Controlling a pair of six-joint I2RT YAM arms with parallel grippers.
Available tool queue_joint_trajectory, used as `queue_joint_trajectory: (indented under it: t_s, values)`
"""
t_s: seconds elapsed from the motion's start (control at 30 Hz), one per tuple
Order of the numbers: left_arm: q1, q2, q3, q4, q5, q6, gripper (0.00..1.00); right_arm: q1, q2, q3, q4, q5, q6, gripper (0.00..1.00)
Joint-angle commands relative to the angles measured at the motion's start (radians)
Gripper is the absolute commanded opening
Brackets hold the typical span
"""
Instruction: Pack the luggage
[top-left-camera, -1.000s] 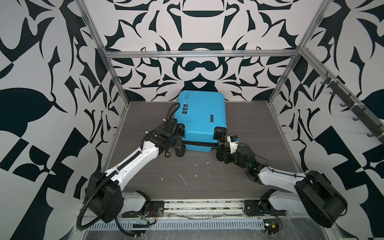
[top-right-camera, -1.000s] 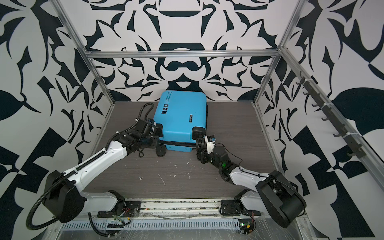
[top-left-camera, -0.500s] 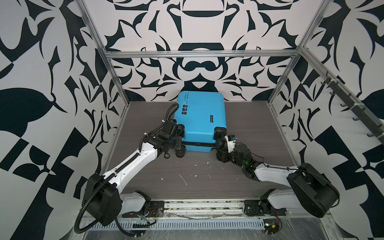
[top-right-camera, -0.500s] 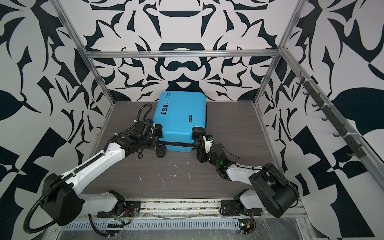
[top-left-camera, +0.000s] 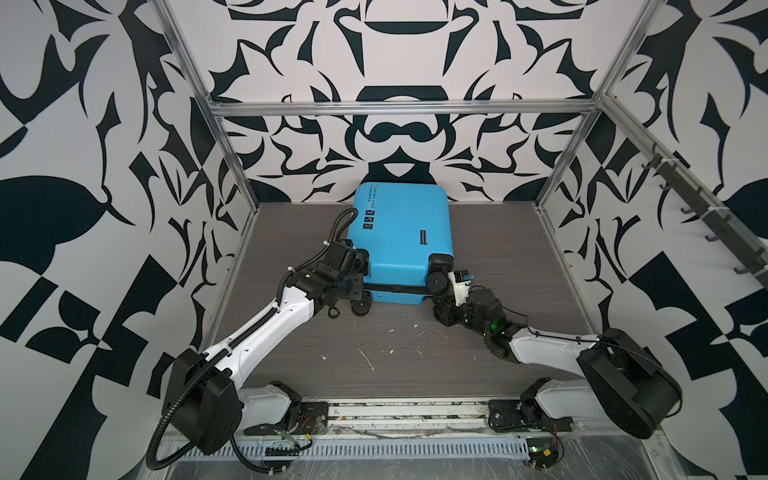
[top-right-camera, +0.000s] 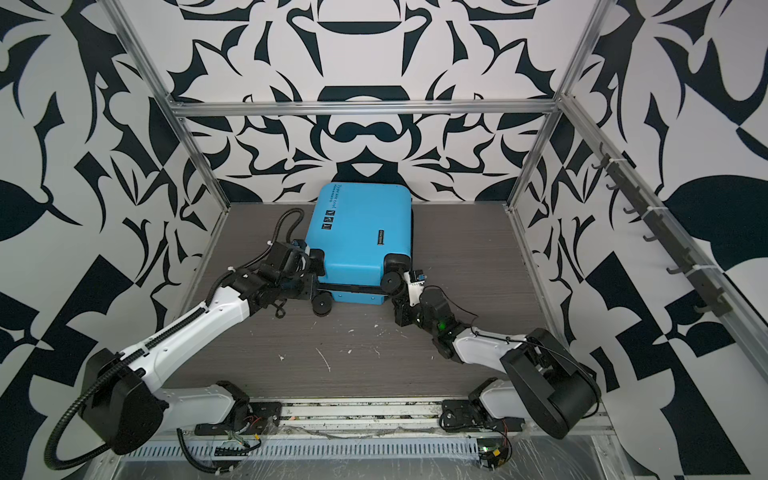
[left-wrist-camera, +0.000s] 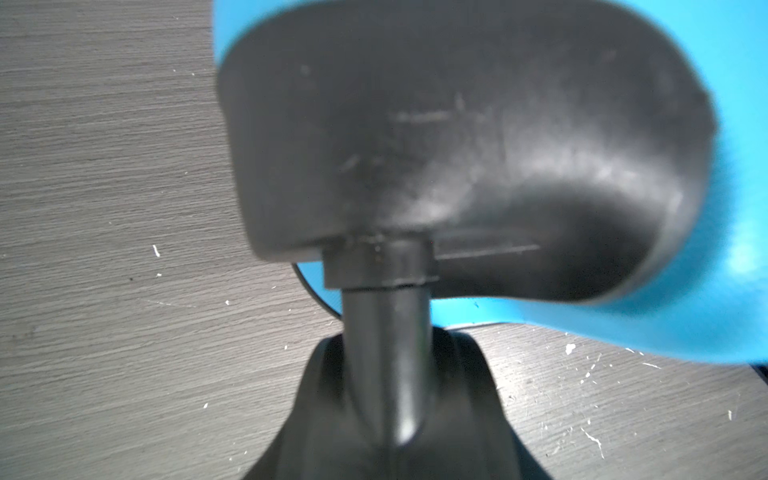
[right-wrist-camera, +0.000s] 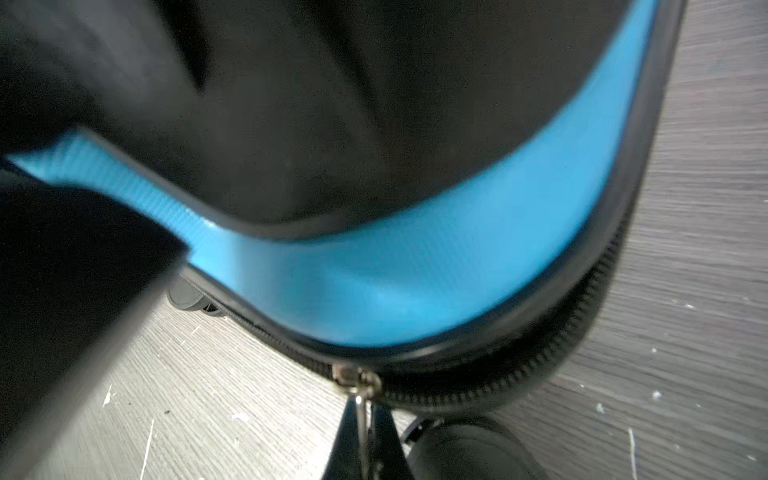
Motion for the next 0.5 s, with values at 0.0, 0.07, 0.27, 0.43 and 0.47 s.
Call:
queue_joint_trajectory:
  t_s: [0.0, 0.07, 0.27, 0.43, 0.47]
  values:
    - [0.007, -0.073, -0.005, -0.023, -0.025, 0.06, 0.0, -0.041, -0.062, 0.039, 0.034, 0.071, 0.023, 0.0]
    - [0.022, -0.077, -0.009, -0.026, -0.024, 0.071, 0.0, -0.068, -0.075, 0.031, 0.007, 0.073, 0.04, 0.0]
    - [0.046, -0.081, -0.016, -0.042, -0.047, 0.092, 0.0, -0.178, -0.085, 0.004, -0.005, 0.007, 0.108, 0.0]
    - [0.063, -0.086, -0.021, -0.056, -0.07, 0.109, 0.0, -0.225, -0.085, 0.027, -0.037, -0.021, 0.116, 0.0]
    - [0.07, -0.091, -0.024, -0.055, -0.068, 0.11, 0.0, -0.231, -0.085, 0.033, -0.042, -0.023, 0.115, 0.0]
